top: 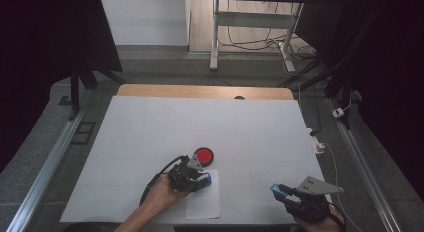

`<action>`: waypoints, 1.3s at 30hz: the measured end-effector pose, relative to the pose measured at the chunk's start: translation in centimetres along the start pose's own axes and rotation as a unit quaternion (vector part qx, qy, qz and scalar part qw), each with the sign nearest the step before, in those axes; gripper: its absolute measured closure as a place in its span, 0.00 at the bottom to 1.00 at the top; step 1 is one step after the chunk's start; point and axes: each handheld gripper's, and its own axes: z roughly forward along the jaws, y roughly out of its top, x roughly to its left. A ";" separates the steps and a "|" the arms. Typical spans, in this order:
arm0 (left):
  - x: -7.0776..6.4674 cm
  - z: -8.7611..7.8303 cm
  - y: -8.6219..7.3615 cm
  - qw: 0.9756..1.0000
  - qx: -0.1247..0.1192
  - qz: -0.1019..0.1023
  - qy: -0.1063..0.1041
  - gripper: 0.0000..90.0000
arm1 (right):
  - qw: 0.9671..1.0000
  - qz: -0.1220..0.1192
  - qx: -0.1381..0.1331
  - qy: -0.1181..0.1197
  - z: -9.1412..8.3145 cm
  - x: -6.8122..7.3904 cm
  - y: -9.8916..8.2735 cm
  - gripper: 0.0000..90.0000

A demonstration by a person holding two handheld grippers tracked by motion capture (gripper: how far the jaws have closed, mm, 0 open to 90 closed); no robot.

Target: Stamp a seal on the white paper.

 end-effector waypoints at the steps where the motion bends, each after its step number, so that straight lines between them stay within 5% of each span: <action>1: -0.2 0.0 0.0 1.000 0.002 0.005 0.005 0.78 | 1.000 0.000 0.000 0.000 0.0 0.0 0.0 0.76; 24: -0.6 -0.5 0.3 1.000 0.000 0.026 0.010 0.77 | 1.000 0.000 -0.002 0.001 -0.1 0.0 0.0 0.75; 39: -0.1 -3.6 0.4 0.998 -0.054 0.028 -0.022 0.77 | 1.000 0.002 -0.002 0.001 -0.1 0.0 0.0 0.75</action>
